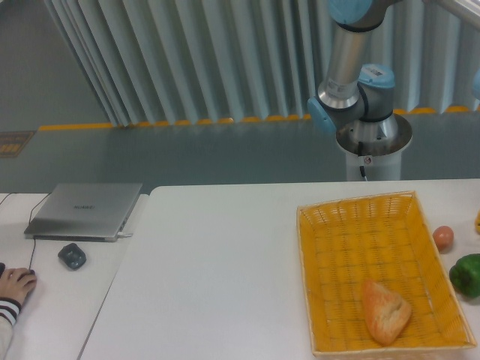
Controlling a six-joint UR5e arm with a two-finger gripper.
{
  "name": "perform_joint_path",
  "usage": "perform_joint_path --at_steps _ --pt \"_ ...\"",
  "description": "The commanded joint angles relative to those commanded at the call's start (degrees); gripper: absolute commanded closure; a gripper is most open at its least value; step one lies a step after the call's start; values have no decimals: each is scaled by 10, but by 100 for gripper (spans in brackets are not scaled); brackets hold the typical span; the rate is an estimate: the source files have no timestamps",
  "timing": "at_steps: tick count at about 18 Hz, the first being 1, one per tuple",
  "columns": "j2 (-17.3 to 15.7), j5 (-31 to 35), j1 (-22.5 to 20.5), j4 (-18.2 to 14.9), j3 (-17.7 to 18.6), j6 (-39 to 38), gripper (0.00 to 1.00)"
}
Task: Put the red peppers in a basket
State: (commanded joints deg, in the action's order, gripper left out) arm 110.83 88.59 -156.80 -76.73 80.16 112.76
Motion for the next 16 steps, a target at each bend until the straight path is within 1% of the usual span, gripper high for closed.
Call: perform_joint_path --at_steps 4,10,12,14,15,16 --pt "0 0 1 -1 0 1 0" --pt "-6 -2 17 6 1 -7 0" --pt "-2 -14 14 23 9 -11 0" --pt "-3 -55 7 45 20 -45 0" --pt "-5 -62 2 53 25 -67 0" --pt "-4 -61 1 55 25 -70 0"
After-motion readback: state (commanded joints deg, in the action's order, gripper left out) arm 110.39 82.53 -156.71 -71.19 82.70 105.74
